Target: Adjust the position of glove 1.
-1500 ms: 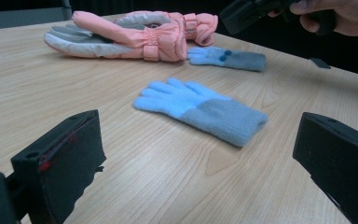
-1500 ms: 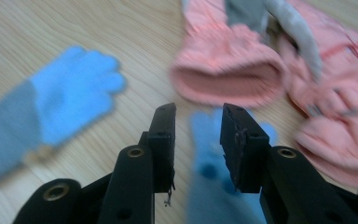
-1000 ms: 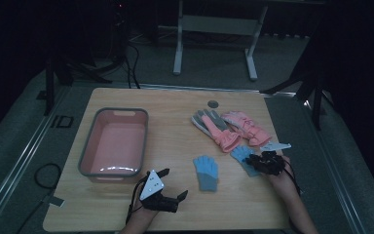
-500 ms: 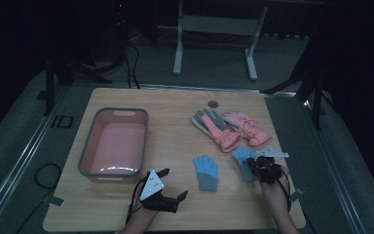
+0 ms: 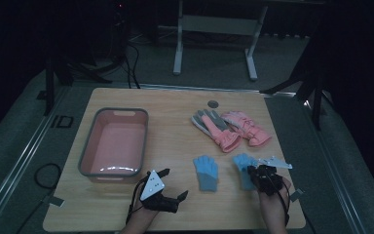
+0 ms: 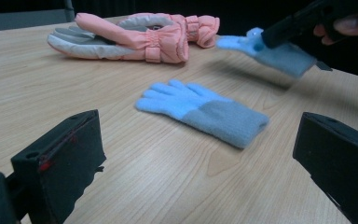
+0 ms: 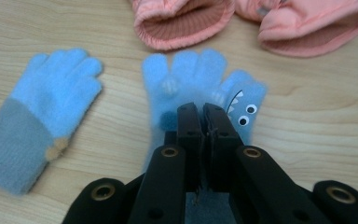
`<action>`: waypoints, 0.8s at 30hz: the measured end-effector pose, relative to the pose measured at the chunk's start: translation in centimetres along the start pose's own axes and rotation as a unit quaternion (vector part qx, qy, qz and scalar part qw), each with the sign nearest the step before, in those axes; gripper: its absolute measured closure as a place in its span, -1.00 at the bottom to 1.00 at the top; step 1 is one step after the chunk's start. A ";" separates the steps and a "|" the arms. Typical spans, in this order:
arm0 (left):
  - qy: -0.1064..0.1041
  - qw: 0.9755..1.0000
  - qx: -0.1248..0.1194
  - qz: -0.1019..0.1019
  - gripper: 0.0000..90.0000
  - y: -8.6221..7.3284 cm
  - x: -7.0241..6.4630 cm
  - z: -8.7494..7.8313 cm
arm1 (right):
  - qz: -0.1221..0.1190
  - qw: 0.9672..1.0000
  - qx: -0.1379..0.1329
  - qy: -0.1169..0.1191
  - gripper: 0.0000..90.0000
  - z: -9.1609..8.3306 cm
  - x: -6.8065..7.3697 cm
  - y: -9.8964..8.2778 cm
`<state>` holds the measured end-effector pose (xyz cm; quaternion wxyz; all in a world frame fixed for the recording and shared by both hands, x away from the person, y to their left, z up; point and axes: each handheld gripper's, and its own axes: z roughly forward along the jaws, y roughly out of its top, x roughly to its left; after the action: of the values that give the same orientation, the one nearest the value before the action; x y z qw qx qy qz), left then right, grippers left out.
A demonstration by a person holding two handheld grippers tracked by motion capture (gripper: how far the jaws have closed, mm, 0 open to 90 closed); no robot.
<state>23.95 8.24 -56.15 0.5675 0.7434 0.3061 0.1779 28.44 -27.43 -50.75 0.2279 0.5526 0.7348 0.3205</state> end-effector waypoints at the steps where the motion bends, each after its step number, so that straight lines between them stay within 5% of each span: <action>1: 0.000 1.000 0.000 0.000 -0.96 0.0 0.0 0.0 | 0.001 1.000 0.005 0.001 0.91 0.3 0.0 -0.1; 11: 0.000 1.000 0.000 0.003 -0.96 0.0 -0.1 0.0 | 0.005 0.999 0.039 0.003 0.88 3.5 0.0 -1.5; 18: 0.000 1.000 0.000 0.005 -0.96 0.0 -0.1 0.0 | 0.000 0.999 0.039 0.011 0.73 3.5 -0.1 -1.6; 24: 0.001 1.000 -0.001 0.005 -0.96 0.0 -0.1 0.0 | -0.070 0.995 0.036 0.058 0.58 2.4 -1.9 -0.3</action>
<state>23.86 8.18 -56.15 0.5672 0.7441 0.3029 0.1812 30.49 -28.81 -52.68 0.1866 0.4885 0.7946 0.3085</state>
